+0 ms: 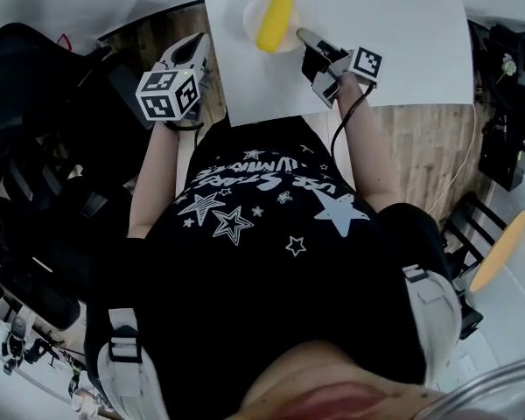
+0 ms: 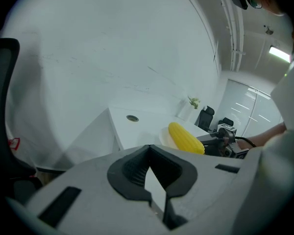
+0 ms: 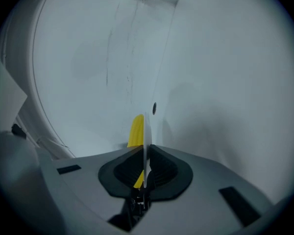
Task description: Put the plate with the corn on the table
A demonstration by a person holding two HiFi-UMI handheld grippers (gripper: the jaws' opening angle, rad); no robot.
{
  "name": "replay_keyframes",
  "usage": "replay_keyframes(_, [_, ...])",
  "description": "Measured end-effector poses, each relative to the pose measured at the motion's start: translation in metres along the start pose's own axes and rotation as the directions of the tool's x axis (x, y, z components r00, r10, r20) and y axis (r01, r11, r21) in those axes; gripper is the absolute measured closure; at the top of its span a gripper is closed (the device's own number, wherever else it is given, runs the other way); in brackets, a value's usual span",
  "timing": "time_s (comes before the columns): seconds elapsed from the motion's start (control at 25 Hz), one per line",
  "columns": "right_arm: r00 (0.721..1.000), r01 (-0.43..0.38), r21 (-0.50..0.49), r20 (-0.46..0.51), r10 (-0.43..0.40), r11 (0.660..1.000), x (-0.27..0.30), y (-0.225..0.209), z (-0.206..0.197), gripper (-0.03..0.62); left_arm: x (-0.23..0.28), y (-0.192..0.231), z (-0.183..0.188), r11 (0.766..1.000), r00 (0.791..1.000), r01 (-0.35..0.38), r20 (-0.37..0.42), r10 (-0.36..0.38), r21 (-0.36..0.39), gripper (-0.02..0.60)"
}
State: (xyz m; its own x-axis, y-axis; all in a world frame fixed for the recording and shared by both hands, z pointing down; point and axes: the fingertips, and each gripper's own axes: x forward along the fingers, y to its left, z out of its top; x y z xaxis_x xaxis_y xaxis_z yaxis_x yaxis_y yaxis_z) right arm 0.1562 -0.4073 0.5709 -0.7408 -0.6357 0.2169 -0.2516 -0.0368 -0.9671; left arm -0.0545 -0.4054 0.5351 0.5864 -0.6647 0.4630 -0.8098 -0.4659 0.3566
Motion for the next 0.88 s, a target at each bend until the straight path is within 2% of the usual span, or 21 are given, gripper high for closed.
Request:
replay_keyframes(0.28, [0.998,0.015,0.003,-0.063,-0.015,1.000,0.010,-0.015,0.008,0.565,0.004,-0.004,-0.011,0.997,0.998,-0.070,-0.012,0.069,-0.031,0.577])
replay_keyframes(0.88, [0.993,0.054,0.068,-0.111,-0.046,0.996,0.028,-0.035,0.015,0.565,0.024,-0.007,-0.017,0.993,0.994,-0.110,-0.035,0.108,-0.048,0.577])
